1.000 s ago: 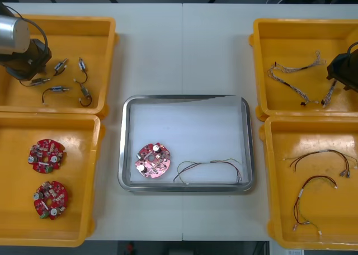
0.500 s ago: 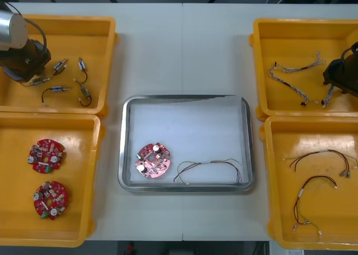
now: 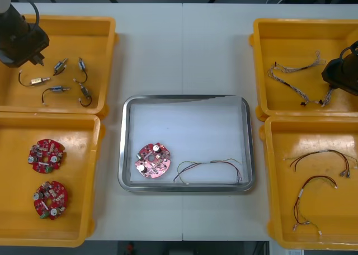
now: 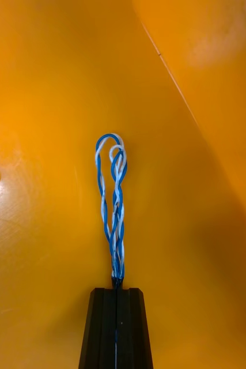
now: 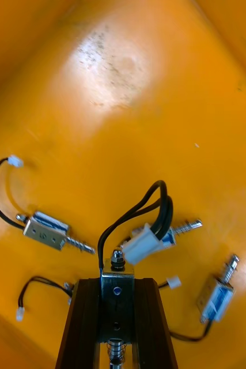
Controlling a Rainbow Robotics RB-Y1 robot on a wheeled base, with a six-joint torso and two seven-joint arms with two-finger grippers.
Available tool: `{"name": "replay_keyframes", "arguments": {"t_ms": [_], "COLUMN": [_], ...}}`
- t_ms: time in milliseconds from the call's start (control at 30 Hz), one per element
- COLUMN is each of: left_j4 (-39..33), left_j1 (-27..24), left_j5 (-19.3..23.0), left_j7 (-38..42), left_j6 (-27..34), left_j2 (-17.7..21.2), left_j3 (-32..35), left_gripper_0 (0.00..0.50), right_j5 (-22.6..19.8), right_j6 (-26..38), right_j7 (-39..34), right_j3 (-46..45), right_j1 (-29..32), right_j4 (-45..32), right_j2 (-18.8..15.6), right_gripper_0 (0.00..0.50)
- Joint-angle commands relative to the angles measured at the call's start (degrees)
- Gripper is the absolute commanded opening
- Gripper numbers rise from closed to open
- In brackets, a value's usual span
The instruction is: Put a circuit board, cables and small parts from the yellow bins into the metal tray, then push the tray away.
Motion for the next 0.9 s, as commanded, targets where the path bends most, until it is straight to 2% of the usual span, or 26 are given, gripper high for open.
{"name": "replay_keyframes", "arguments": {"t_ms": [33,167,267,500,667,900], "left_j4": [-7.4,-11.9,-15.6,-23.7,-34.7,-48.3], "left_j1": [-2.1,-2.1,-2.1,-0.9,5.2,12.0], "left_j5": [2.8,5.8,6.7,8.1,5.9,4.5], "left_j7": [-1.9,-1.4,-0.8,1.7,6.2,8.0], "left_j6": [4.8,7.7,9.6,11.0,11.9,15.0], "left_j2": [4.5,5.8,6.1,6.2,6.1,5.9], "left_j3": [1.0,1.0,1.0,1.1,4.1,8.4], "left_gripper_0": [0.0,0.0,0.0,0.0,0.0,0.0], "right_j5": [-0.7,-0.8,-0.8,-1.1,0.3,-0.3], "right_j6": [-0.4,-0.1,1.7,11.5,20.5,29.6], "right_j7": [2.2,3.6,8.0,15.3,18.9,18.9], "right_j3": [0.2,0.2,0.2,-2.8,-7.5,-9.2], "right_j1": [-0.2,-0.2,-0.2,-0.2,-0.2,-0.2], "right_j4": [0.1,0.1,-1.3,-8.2,-14.0,-22.4], "right_j2": [0.4,0.0,-1.6,-5.7,-6.8,-8.1], "right_gripper_0": [0.0,0.0,0.0,0.0,0.0,0.0]}}
